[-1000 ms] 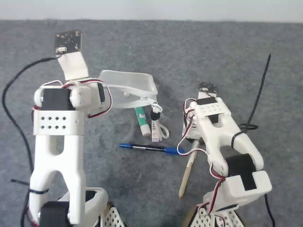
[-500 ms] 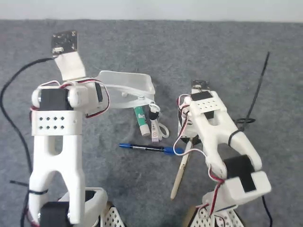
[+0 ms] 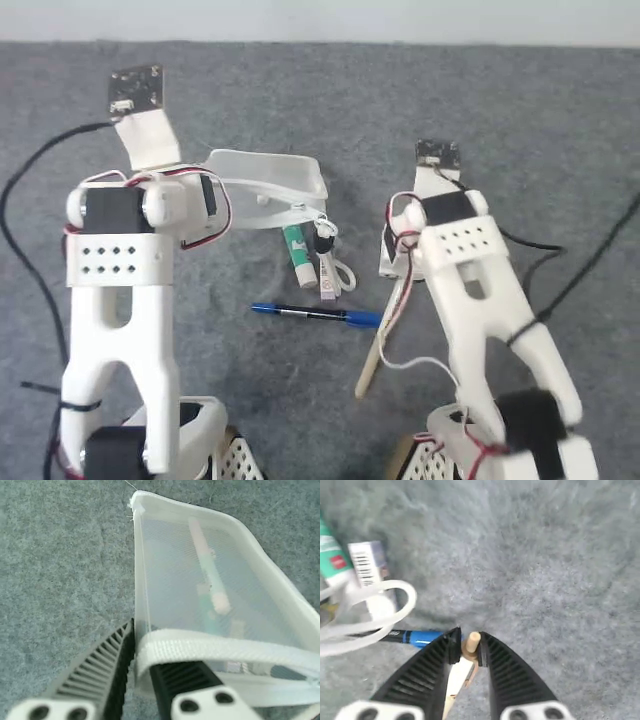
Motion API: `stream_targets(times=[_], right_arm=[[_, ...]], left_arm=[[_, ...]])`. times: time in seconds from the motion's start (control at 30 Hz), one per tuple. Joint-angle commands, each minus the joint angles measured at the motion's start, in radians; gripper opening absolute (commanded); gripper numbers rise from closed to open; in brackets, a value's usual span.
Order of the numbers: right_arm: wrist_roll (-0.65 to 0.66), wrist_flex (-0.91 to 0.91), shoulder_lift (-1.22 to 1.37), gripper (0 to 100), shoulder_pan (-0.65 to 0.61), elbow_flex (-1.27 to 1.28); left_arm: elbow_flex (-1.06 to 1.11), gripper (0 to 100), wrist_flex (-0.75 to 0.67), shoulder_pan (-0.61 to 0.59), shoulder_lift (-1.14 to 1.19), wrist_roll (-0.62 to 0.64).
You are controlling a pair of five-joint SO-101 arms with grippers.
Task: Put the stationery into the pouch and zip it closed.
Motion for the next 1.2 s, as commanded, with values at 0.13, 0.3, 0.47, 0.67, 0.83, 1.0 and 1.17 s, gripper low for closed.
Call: stream_targets(times=[0.13,0.3,0.47,0.67,0.83,1.0,1.17], right_arm=[[0.009,0.070,-0.351,0.6,-0.005,-0.052],[0.008,0.076,-0.545,0.6,-0.005,-0.051],[0.005,0.051,-0.700,0.6,-0.007,-0.055],[0.005,-0.071,-0.805,0.6,-0.041,-0.052],[0.005,-0.168,-0.835,0.6,-0.193,-0.052],[0.008,-0.298,-0.837,0.6,-0.259,-0.052],[0.009,-0.464,-0.834,0.6,-0.311,-0.051]], left_arm=[[-0.008,1,-0.029,-0.008,-0.046,-0.009],[-0.010,1,-0.031,-0.005,-0.046,-0.008],[-0.010,1,-0.031,-0.003,-0.046,-0.008],[-0.010,1,-0.031,-0.006,-0.046,-0.006],[-0.008,1,-0.031,-0.005,-0.046,-0.006],[-0.008,1,-0.031,-0.005,-0.046,-0.006],[0.001,1,-0.031,-0.005,-0.046,-0.006]])
